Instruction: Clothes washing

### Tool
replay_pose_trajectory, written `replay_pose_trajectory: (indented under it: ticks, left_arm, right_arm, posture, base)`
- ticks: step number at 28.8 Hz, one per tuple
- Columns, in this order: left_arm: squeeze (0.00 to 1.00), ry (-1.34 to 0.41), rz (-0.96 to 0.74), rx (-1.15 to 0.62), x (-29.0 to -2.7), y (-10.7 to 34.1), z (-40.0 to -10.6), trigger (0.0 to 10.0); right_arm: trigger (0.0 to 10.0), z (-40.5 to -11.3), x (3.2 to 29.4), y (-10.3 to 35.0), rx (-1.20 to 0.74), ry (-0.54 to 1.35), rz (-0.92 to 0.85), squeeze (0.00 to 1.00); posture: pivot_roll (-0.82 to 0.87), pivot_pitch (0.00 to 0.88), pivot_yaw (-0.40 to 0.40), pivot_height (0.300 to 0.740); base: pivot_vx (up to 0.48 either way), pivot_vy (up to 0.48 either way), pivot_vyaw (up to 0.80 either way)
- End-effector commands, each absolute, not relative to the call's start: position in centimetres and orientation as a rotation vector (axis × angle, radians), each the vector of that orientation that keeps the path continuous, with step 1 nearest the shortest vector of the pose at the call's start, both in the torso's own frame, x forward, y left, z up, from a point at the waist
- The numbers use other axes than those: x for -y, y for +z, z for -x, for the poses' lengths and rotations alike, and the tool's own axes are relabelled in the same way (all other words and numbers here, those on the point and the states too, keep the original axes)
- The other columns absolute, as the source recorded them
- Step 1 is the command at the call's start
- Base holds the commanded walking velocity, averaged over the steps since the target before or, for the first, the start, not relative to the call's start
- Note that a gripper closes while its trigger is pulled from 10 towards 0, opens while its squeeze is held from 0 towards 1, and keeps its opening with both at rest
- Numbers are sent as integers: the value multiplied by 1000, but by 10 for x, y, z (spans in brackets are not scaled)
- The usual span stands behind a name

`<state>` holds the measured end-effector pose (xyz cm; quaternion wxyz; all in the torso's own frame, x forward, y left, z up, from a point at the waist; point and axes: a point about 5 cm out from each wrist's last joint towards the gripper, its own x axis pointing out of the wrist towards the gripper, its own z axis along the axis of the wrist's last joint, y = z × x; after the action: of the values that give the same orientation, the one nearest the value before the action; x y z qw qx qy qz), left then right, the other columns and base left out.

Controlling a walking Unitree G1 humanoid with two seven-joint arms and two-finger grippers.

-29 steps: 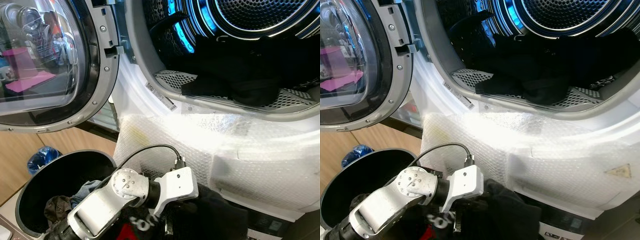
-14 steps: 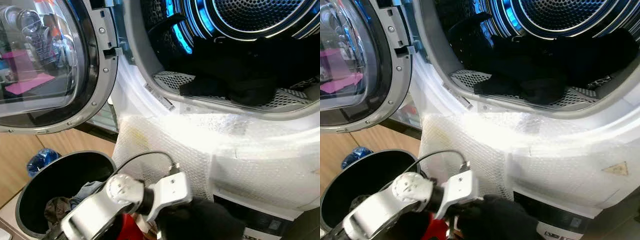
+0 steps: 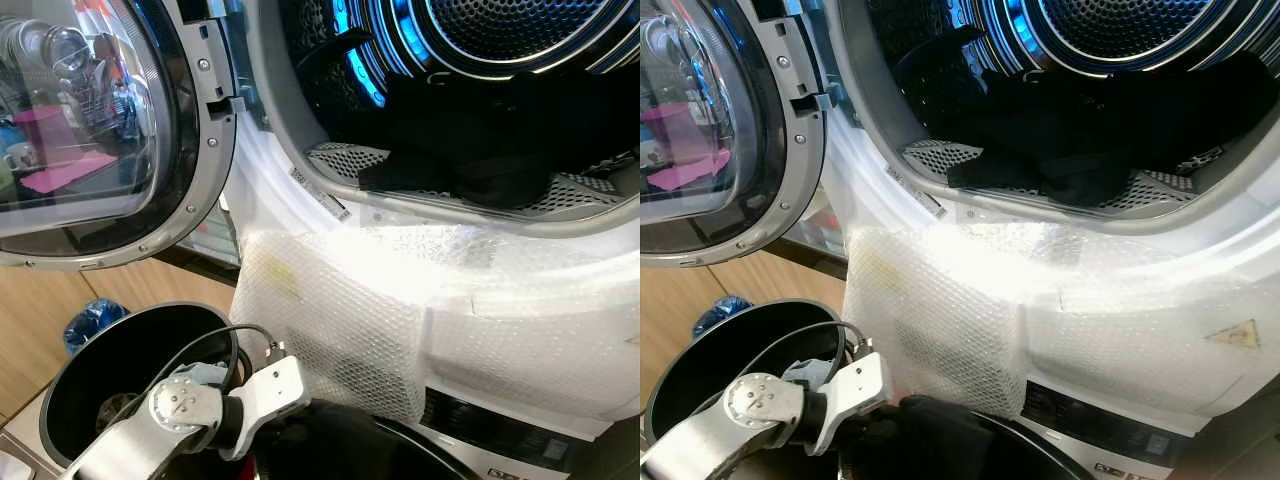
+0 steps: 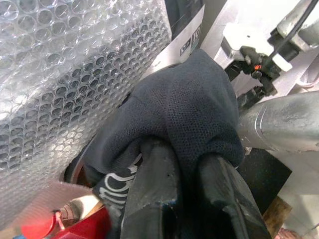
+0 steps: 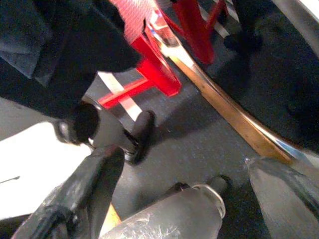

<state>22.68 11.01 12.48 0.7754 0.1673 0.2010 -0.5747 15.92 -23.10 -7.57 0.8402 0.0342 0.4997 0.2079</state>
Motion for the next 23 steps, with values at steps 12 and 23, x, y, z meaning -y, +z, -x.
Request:
replay_pose_trajectory:
  ticks: [12, 23]
  left_arm:
    - [0, -1315, -307, -409, -106, 135, -218, 10000]
    - [0, -1367, -309, -347, -93, 147, -230, 10000]
  right_arm:
    - [10000, -188, 214, -34, -668, 815, -462, 1000]
    - [10000, -205, 194, 7, -304, 998, -610, 1000]
  posture:
    - [-4, 0, 100, 740]
    - [-11, 0, 116, 740]
  base:
    - [0, 0, 0]
    - [0, 0, 0]
